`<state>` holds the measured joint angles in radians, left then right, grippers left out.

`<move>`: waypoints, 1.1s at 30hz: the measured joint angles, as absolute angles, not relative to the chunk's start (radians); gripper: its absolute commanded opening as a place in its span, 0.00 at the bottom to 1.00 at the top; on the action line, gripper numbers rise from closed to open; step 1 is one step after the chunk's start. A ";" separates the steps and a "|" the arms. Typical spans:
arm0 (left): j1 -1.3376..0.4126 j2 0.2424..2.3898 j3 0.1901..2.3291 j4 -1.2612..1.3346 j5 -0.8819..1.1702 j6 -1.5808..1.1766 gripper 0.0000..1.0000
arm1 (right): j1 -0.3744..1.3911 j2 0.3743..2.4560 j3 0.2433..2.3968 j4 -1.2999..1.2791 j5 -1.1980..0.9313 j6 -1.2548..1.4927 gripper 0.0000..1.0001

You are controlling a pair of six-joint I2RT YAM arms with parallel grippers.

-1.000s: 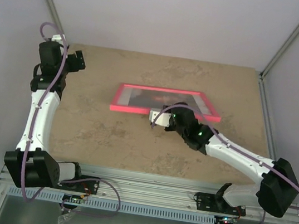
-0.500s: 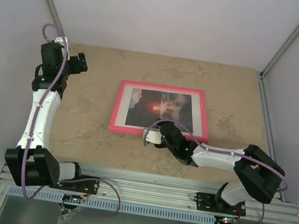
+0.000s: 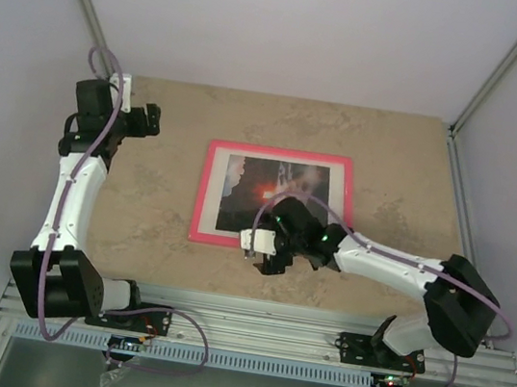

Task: Put the photo into the frame

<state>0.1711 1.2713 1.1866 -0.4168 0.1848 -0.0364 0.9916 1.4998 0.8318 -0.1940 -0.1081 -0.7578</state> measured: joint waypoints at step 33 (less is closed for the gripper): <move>0.103 1.593 1.243 -0.552 0.443 0.199 0.99 | 0.132 1.622 1.227 -0.765 -0.838 -0.600 0.98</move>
<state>0.1032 1.5929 1.2434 -0.5518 0.4431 0.1993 0.1322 1.6222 1.2266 -0.7650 -0.8383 -0.5999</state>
